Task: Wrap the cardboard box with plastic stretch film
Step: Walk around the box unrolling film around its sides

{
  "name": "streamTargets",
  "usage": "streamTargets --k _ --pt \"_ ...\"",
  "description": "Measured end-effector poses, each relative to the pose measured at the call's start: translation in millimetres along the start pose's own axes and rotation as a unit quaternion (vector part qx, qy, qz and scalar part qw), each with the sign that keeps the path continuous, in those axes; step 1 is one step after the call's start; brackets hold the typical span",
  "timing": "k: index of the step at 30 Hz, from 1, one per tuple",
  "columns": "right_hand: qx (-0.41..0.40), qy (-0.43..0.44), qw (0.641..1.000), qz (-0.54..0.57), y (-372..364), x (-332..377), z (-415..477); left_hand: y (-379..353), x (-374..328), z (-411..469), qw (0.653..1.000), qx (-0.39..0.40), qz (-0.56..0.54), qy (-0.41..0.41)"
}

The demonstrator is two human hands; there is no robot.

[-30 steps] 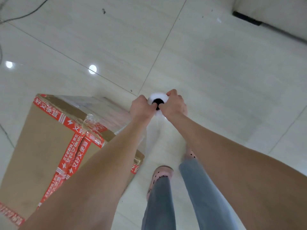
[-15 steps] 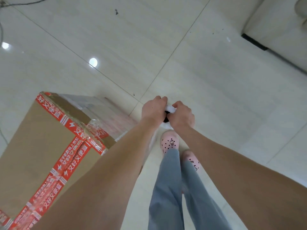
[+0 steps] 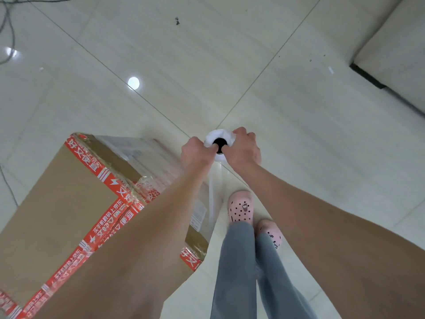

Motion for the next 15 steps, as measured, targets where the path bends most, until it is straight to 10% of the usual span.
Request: streamTargets --k 10,15 --pt "-0.017 -0.028 0.999 0.024 -18 16 8 5 -36 19 0.934 0.032 0.178 -0.308" --pt "-0.033 0.023 0.999 -0.022 -16 34 17 15 -41 39 0.936 0.023 0.185 -0.3"
Point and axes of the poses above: each hand's wrist, its own z-axis towards the middle knuckle, its own y-axis out of the back of the hand, x = y × z, the point moved 4 cm from there along z, towards the middle knuckle, and after that the axes turned 12 degrees about -x, right-handed, at the moved point
